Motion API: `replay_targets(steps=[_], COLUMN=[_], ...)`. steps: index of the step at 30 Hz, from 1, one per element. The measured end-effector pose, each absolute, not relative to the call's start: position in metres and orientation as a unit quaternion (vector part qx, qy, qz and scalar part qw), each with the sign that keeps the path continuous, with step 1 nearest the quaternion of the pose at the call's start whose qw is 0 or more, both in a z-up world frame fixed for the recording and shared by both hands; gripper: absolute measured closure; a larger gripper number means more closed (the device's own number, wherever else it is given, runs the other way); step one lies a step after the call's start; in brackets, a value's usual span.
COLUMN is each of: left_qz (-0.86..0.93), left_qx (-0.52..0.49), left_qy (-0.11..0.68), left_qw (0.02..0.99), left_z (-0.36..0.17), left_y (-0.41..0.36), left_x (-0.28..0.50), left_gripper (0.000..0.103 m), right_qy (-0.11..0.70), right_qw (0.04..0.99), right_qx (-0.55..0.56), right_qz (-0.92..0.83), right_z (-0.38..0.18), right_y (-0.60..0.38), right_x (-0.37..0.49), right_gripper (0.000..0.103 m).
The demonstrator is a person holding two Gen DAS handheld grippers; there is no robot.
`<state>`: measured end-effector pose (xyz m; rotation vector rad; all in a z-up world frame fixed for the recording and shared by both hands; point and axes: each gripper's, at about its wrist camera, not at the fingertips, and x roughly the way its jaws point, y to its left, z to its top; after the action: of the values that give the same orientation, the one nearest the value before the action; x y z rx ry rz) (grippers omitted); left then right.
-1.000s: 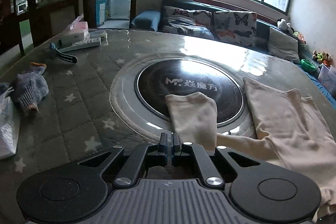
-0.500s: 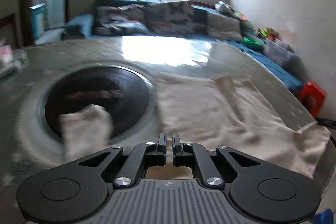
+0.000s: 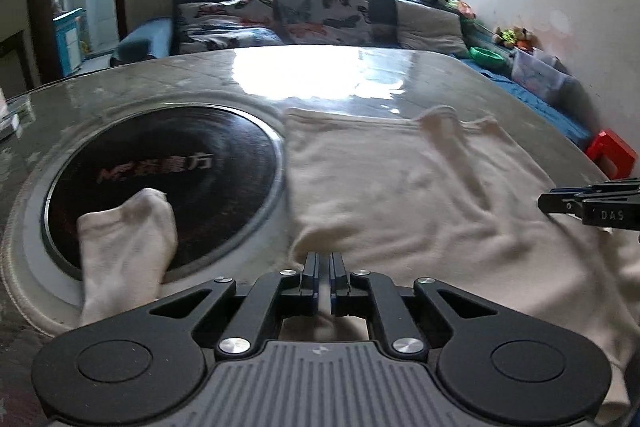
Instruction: Fold clothes
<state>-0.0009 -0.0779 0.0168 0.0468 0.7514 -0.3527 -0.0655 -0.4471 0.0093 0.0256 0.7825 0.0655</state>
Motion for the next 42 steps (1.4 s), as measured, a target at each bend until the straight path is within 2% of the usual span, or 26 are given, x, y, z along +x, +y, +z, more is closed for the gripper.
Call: replay_targets(steps=[15,16,17,18,29,38,42], left_qz=[-0.131,-0.122,-0.112,-0.111,-0.156,-0.152,-0.139], left_qx=[0.044,0.048,0.049,0.046,0.015,0.036,0.032], left_qy=[0.347,0.347,0.347,0.352,0.375,0.386,0.389], left_qw=[0.928,0.929,0.93,0.928,0.914,0.909,0.91], left_z=[0.015,0.014,0.013,0.014,0.036,0.024,0.021], left_y=[-0.081,-0.081,-0.08,-0.079,-0.101,-0.12,-0.116], left_x=[0.014,0.015,0.017,0.019,0.077,0.135,0.149], left_gripper=[0.097,0.095,0.087,0.084,0.084,0.084,0.084], right_qy=[0.373,0.371,0.371,0.371,0.376,0.38,0.382], right_qw=[0.928,0.928,0.929,0.929,0.925,0.924,0.923], right_qx=[0.006,0.004,0.003,0.003,0.049,0.031,0.013], right_qz=[-0.015,-0.016,-0.015,-0.012,0.006,0.003,0.037], right_z=[-0.001,-0.002,-0.002,-0.002,0.002,-0.001,0.007], right_y=[-0.454,-0.453,-0.452,-0.452,-0.463,-0.465,-0.452], right_x=[0.009,0.014,0.02,0.024,0.049,0.083,0.061], right_gripper=[0.083,0.083,0.083,0.083,0.083,0.084,0.082])
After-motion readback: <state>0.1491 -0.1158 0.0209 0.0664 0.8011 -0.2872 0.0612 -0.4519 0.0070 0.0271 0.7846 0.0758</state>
